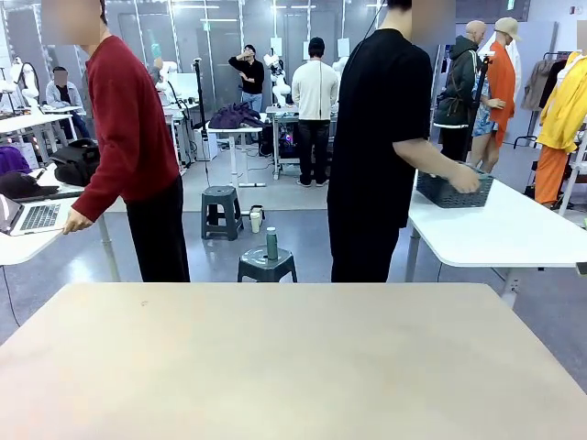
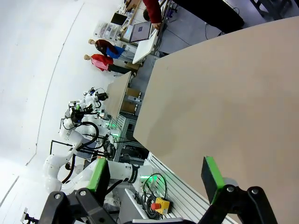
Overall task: Fold the towels and place them in the basket.
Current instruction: When a person lays out a Towel with hook on the table, fold it in half twice.
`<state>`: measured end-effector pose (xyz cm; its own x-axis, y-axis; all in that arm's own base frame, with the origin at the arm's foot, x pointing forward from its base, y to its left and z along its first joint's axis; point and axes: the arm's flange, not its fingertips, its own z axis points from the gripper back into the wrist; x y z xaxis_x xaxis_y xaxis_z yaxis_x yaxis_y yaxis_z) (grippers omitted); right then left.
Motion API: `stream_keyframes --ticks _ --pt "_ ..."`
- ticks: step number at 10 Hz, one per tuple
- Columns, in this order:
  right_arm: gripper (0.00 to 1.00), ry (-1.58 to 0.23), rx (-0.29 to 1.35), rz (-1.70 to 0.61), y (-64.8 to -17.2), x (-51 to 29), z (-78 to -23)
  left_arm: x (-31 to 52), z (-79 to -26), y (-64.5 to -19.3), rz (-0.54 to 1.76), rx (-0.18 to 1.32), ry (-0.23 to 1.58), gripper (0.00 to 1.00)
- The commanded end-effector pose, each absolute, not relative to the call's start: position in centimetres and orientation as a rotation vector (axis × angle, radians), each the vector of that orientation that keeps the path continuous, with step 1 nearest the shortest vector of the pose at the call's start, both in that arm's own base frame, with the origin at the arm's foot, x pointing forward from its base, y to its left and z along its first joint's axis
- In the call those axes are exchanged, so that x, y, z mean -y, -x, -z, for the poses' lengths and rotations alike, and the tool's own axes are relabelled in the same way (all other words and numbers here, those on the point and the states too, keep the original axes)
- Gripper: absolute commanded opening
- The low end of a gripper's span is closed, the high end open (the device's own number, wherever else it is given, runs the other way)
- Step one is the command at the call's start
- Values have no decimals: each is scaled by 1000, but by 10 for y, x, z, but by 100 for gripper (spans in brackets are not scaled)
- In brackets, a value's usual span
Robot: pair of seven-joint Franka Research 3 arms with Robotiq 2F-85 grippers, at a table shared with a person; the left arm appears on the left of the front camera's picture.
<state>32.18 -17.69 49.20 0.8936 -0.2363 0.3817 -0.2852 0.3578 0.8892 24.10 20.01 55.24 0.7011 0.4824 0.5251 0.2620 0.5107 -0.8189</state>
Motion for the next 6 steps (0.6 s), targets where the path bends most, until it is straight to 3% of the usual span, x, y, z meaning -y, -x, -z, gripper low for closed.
stream_keyframes --ticks 1,6 --pt "100 -1228 500 -39 -321 177 -493 -201 -556 -243 -133 836 1071 100" --pt "100 -1228 500 -39 -321 177 -493 -201 -556 -243 -133 836 1071 100"
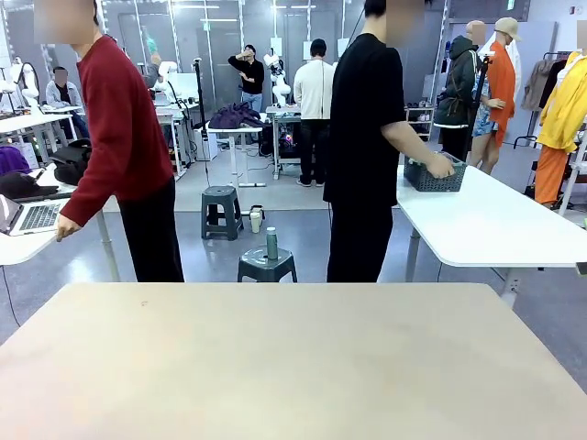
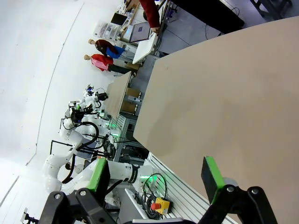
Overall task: Fold the towels and place them in the basket.
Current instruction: When a person lays out a Towel with hook on the table, fold it in half twice.
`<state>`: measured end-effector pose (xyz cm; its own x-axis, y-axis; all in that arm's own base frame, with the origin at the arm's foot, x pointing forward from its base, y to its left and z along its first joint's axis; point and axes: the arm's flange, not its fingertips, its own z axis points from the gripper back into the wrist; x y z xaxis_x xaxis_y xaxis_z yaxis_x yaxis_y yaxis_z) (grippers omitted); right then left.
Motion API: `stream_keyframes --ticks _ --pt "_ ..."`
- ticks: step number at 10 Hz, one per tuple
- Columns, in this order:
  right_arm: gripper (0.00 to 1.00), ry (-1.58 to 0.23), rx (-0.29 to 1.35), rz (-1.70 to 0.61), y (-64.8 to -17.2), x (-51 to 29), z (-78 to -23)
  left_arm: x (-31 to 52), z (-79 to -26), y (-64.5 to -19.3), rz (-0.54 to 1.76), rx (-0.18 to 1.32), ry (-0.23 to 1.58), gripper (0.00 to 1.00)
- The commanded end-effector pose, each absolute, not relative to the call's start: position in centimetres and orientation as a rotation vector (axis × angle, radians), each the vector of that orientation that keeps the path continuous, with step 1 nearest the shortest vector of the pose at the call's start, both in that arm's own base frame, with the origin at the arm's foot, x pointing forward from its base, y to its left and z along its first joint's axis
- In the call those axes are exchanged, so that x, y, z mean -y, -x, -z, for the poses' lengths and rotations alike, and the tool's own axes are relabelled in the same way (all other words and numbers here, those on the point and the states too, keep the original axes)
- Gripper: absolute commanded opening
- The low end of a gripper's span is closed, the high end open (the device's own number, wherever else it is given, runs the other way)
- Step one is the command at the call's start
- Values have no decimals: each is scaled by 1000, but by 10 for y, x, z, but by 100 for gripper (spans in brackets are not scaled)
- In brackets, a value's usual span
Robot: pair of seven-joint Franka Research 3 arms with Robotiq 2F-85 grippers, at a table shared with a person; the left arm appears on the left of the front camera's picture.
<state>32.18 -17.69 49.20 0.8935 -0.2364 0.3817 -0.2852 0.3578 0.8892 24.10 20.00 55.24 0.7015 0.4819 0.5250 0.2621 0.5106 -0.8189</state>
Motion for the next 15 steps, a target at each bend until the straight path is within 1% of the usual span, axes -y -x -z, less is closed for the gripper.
stream_keyframes --ticks 1,15 --pt "100 -1228 500 -39 -321 177 -493 -201 -556 -243 -133 836 1071 100" --pt "100 -1228 500 -39 -321 177 -493 -201 -556 -243 -133 836 1071 100"
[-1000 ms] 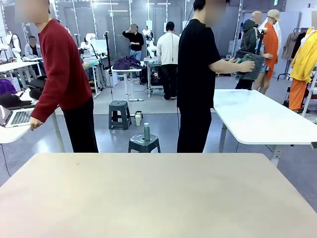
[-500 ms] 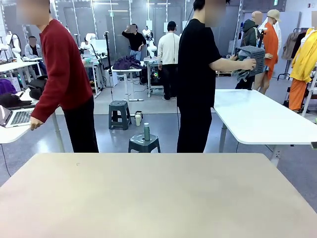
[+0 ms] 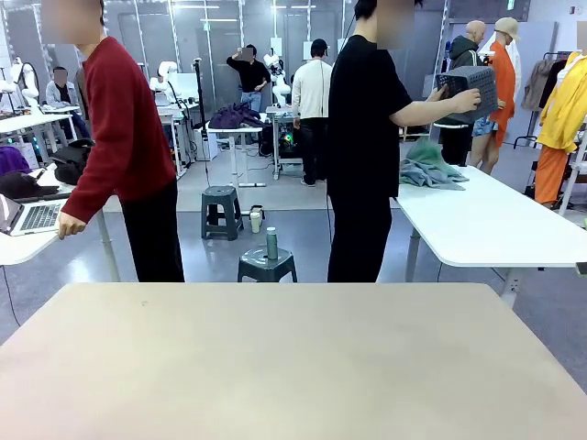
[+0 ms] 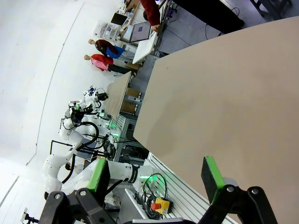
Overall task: Fold the towels and place them in the basket.
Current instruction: When a person lays out a Towel with hook on the table, fold it in half twice.
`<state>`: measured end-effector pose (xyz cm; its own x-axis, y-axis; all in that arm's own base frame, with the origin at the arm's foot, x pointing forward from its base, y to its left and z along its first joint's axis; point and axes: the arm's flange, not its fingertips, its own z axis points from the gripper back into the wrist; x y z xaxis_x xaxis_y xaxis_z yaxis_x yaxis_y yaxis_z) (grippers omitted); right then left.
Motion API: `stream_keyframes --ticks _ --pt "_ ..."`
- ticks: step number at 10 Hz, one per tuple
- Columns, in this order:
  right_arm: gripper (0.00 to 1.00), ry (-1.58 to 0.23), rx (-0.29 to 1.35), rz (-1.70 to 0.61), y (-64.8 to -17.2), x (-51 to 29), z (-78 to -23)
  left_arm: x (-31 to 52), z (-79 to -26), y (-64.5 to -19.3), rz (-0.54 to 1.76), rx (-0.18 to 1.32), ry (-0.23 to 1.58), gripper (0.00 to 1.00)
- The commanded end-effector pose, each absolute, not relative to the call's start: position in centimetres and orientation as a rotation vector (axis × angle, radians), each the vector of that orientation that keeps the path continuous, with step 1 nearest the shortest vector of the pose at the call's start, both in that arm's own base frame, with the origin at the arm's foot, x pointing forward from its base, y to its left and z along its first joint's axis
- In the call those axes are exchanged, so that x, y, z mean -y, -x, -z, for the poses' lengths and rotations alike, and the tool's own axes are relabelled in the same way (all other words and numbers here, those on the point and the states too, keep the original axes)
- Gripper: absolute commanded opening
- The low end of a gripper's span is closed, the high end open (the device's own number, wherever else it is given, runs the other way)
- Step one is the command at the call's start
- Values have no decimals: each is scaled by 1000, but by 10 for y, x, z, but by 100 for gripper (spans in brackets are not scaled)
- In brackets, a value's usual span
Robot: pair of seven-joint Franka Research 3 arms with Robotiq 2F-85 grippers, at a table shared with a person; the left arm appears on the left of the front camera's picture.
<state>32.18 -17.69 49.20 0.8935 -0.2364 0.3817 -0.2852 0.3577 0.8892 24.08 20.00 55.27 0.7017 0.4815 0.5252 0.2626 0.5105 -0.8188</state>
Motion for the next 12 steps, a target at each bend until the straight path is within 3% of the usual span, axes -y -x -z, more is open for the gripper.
stream_keyframes --ticks 1,12 --pt "100 -1228 500 -39 -321 177 -493 -201 -556 -243 -133 836 1071 100" --pt "100 -1228 500 -39 -321 177 -493 -201 -556 -243 -133 836 1071 100"
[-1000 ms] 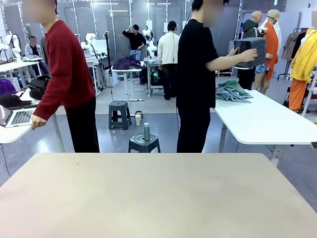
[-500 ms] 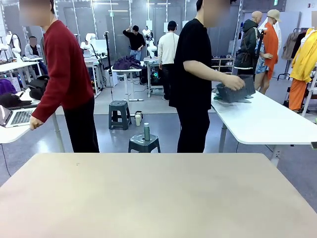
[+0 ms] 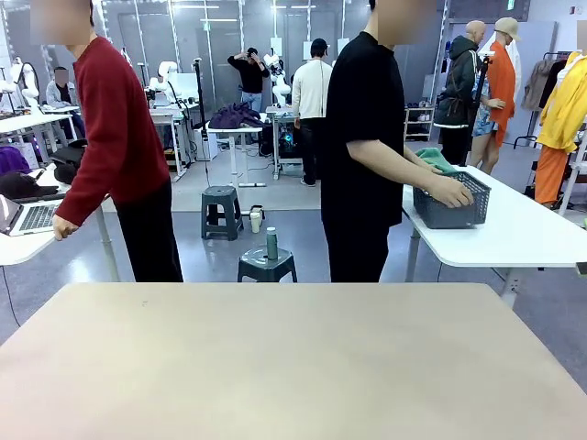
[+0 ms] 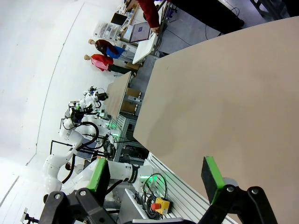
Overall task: Fold the towels and place them in the basket.
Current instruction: When a person lays out a Towel with hook on the table, fold it in half twice.
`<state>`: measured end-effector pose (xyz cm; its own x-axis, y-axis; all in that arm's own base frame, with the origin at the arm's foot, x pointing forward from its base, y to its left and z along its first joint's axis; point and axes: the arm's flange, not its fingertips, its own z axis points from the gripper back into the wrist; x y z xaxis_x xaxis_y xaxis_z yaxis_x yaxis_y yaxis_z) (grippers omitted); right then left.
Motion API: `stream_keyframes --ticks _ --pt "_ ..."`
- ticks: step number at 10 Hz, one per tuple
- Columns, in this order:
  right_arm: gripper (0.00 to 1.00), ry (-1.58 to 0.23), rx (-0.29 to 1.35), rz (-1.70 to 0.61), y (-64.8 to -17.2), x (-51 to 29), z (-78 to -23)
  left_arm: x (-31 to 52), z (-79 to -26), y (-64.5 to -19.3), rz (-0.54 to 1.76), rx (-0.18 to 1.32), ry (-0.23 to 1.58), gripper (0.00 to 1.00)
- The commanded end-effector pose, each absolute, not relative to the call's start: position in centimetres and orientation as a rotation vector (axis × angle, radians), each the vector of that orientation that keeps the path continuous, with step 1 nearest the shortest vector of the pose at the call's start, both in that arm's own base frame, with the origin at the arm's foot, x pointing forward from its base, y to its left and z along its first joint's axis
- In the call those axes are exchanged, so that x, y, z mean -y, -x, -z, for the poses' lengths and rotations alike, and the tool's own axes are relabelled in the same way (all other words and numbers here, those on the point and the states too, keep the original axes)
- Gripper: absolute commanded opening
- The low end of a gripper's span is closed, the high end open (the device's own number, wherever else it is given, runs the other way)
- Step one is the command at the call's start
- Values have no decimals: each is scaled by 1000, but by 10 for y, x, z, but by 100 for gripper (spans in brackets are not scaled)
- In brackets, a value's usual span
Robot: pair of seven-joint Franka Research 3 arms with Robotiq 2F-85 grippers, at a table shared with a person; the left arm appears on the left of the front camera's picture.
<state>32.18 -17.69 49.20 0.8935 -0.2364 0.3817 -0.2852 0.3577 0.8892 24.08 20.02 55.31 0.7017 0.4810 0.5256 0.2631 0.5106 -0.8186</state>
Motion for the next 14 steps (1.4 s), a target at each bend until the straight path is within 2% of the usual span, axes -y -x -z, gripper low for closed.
stream_keyframes --ticks 1,14 --pt "100 -1228 500 -39 -321 177 -493 -201 -556 -243 -133 836 1071 100" --pt "100 -1228 500 -39 -321 177 -493 -201 -556 -243 -133 836 1071 100"
